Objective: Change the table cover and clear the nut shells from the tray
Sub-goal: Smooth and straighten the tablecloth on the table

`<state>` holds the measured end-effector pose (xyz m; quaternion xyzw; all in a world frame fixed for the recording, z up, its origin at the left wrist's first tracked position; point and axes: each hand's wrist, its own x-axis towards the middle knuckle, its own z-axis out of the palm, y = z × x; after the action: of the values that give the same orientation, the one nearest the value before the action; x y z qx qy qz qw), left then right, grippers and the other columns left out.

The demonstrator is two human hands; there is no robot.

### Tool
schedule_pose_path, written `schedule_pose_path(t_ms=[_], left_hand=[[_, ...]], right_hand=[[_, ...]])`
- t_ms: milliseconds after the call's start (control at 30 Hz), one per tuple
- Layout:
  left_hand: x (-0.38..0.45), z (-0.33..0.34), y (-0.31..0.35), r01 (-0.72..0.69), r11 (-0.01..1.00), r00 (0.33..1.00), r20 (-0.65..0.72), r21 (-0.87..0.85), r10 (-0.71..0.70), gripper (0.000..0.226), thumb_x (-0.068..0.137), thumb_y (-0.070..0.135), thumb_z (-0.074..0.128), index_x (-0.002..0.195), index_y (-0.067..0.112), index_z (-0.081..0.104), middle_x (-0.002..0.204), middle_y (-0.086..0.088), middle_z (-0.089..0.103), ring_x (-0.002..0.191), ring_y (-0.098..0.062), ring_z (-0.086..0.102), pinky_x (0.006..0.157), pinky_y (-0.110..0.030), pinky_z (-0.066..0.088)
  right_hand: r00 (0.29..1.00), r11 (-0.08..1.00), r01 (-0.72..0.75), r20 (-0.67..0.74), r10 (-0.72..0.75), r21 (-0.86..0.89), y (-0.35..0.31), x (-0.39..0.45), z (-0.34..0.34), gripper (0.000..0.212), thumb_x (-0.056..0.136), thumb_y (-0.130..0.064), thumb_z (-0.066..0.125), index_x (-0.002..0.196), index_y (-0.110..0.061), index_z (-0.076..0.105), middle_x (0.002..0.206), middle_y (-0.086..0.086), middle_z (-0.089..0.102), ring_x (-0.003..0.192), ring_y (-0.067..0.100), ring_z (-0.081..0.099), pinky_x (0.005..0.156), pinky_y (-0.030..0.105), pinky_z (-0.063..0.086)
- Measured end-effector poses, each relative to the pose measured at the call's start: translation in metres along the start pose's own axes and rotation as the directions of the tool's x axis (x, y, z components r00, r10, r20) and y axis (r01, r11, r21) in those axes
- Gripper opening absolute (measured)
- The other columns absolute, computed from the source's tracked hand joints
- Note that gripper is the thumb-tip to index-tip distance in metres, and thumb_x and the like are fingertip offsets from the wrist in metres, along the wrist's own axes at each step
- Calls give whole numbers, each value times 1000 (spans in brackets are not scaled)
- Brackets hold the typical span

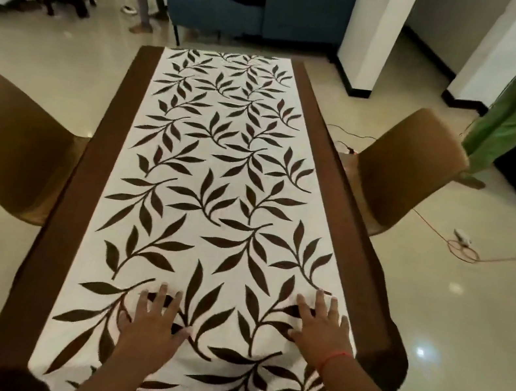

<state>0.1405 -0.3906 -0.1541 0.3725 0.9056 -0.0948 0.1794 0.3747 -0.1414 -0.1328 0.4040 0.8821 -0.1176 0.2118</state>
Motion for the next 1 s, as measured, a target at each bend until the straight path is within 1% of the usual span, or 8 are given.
schedule_pose_path(t_ms=[167, 300, 433, 567, 700, 833, 900, 1000], left_hand=[[-10, 20, 24, 51, 998, 999, 11, 31, -52, 89, 80, 83, 14, 155, 38, 1, 166, -3, -7, 150, -42, 3, 105, -71, 26], [-22, 17, 17, 58, 998, 997, 54, 11, -59, 84, 81, 80, 13, 154, 42, -5, 165, 3, -14, 152, -33, -3, 113, -66, 18], [-14, -9, 15, 64, 998, 998, 19, -18, -64, 77, 88, 74, 19, 156, 39, 4, 166, 5, 2, 152, -27, 8, 117, -62, 13], [19, -46, 10, 44, 998, 995, -93, 37, -40, 78, 89, 71, 11, 157, 32, 15, 166, -3, 13, 150, -31, 19, 114, -63, 19], [85, -75, -3, -2, 998, 987, -160, 62, 12, 75, 92, 70, 16, 156, 30, 16, 165, -4, 13, 149, -32, 21, 114, -63, 21], [174, -102, -22, -40, 998, 978, -203, 42, 47, 77, 90, 70, 15, 156, 28, 20, 164, -6, 17, 148, -34, 23, 113, -64, 22], [233, -118, -37, -56, 998, 970, -236, 28, 61, 79, 88, 70, 17, 154, 28, 28, 162, -6, 25, 145, -34, 29, 112, -65, 24], [330, -146, -70, -79, 995, 956, -277, 59, 92, 78, 88, 69, 14, 155, 30, 21, 164, -4, 17, 148, -32, 23, 113, -66, 20]], right_hand=[[997, 997, 70, -26, -71, -32, 30, -7, 9, 76, 95, -59, 41, 154, -39, -1, 165, 10, -4, 150, 41, -2, 116, 59, 18], [993, 993, 108, -45, -110, -39, 34, -10, 8, 70, 95, -61, 37, 154, -39, 5, 165, 9, 6, 150, 39, 7, 115, 56, 21], [982, 992, 128, -140, -128, -9, 28, 15, -16, 65, 95, -62, 32, 153, -35, 19, 161, 4, 22, 146, 29, 23, 117, 52, 25], [967, 983, 178, -178, -183, -43, 6, 67, -49, 67, 97, -61, 29, 156, -31, 14, 164, 7, 12, 150, 33, 14, 118, 54, 20], [959, 974, 219, -169, -226, -61, -28, 135, -84, 68, 98, -61, 24, 156, -32, 8, 166, 6, 4, 151, 34, 6, 120, 56, 16], [951, 973, 220, -209, -230, -69, -70, 209, -121, 70, 96, -63, 28, 156, -31, 13, 165, 5, 8, 151, 33, 9, 118, 56, 19], [955, 980, 196, -223, -198, -32, -93, 259, -140, 71, 95, -65, 28, 156, -32, 12, 166, 4, 7, 151, 31, 7, 119, 54, 17], [951, 986, 166, -267, -158, 8, -119, 343, -170, 73, 94, -67, 27, 156, -33, 12, 166, 3, 4, 152, 30, 7, 120, 54, 16]])
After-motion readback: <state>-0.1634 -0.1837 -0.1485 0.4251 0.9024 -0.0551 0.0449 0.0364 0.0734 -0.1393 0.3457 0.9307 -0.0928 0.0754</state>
